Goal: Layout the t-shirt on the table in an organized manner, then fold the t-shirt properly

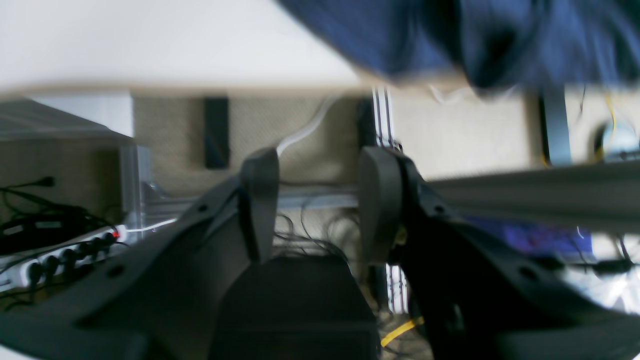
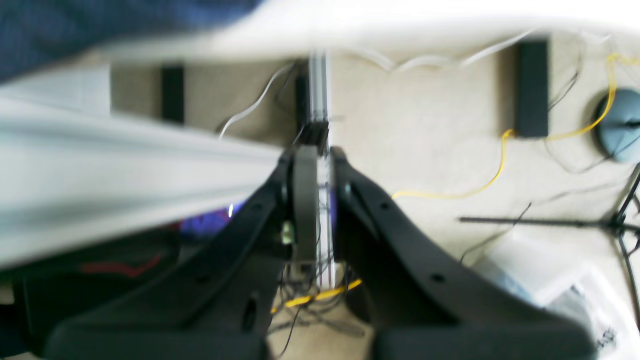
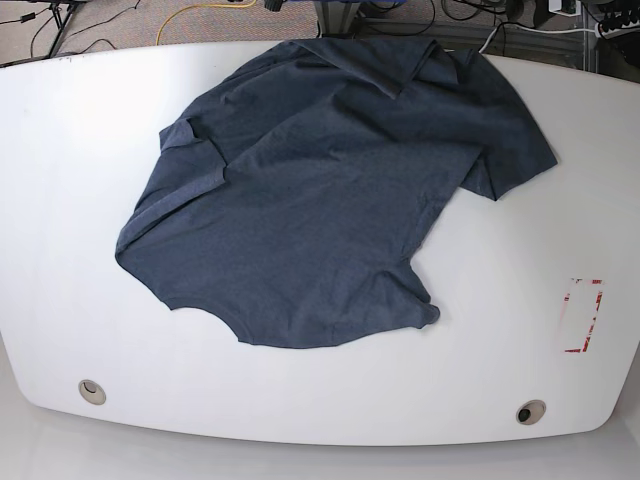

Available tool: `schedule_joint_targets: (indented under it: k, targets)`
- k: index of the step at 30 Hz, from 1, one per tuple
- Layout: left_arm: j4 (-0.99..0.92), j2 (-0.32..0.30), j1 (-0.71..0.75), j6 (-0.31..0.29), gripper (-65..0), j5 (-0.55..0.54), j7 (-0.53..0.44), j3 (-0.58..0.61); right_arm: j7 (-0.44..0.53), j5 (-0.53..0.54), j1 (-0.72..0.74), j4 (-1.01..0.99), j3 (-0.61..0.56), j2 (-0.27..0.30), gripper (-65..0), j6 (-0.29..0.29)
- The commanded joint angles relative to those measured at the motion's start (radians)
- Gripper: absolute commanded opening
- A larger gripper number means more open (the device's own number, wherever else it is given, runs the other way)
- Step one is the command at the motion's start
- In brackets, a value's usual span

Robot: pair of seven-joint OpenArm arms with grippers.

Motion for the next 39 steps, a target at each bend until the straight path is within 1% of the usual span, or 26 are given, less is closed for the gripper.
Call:
schedule_joint_targets:
  k: [1, 6, 10, 12, 14, 16, 18, 19, 20, 21, 23, 26, 29, 34, 39]
  targets:
    - [0.017, -0.001, 0.026, -0.021, -40.8, -0.018, -0.016, -0.002, 0.019, 0.007, 0.012, 0.028, 0.016, 0.015, -60.7, 0.006]
    - [0.026, -0.001, -0.022, -0.026, -40.7, -0.018, -0.007, -0.043, 0.019, 0.002, 0.071, 0.044, 0.022, 0.02, -60.7, 0.006]
    - [0.045, -0.001, -0.077, -0.026, -40.6, -0.024, 0.044, -0.068, 0.019, 0.001, 0.124, 0.062, 0.022, 0.023, -60.2, 0.006]
    - [0.06, 0.004, -0.1, -0.026, -39.6, -0.024, 0.073, -0.083, 0.019, 0.001, 0.15, 0.065, 0.031, 0.038, -60.1, 0.006]
    - [0.069, 0.005, -0.114, -0.026, -36.0, -0.024, 0.099, -0.095, 0.018, 0.001, 0.171, 0.065, 0.037, 0.052, -59.9, 0.006]
    - [0.074, 0.005, -0.127, -0.026, -28.9, -0.026, 0.117, -0.1, -0.004, 0.001, 0.202, 0.065, 0.037, 0.06, -57.2, 0.006]
    - [0.075, 0.005, -0.151, -0.026, -20.6, -0.026, 0.12, -0.103, -0.045, 0.002, 0.24, 0.068, 0.037, 0.061, -51.4, 0.006]
    - [0.075, 0.007, -0.157, -0.026, -18.8, -0.026, 0.12, -0.105, -0.057, 0.002, 0.249, 0.068, 0.039, 0.061, -49.5, 0.006]
    - [0.075, 0.015, -0.176, -0.026, -13.7, -0.026, 0.12, -0.106, -0.093, 0.002, 0.282, 0.07, 0.042, 0.061, -44.7, 0.006]
    - [0.075, 0.019, -0.188, -0.026, -11.7, -0.026, 0.12, -0.106, -0.114, 0.002, 0.305, 0.07, 0.043, 0.063, -41.7, 0.006]
    - [0.074, 0.028, -0.205, -0.026, -10.6, -0.026, 0.12, -0.108, -0.14, 0.002, 0.343, 0.07, 0.043, 0.066, -38.2, 0.006]
    - [0.072, 0.028, -0.225, -0.026, -10.7, -0.026, 0.124, -0.108, -0.166, 0.002, 0.386, 0.067, 0.043, 0.095, -36.0, 0.006]
    - [0.068, 0.028, -0.255, -0.026, -10.4, -0.026, 0.125, -0.105, -0.211, 0.008, 0.44, 0.067, 0.039, 0.115, -36.0, 0.006]
    - [0.068, 0.059, -0.309, -0.026, -10.4, -0.026, 0.125, -0.106, -0.291, 0.008, 0.55, 0.065, 0.043, 0.118, -36.0, 0.006]
    - [0.068, 0.07, -0.358, -0.026, -10.4, -0.026, 0.127, -0.117, -0.375, 0.004, 0.645, 0.064, 0.043, 0.124, -35.8, 0.006]
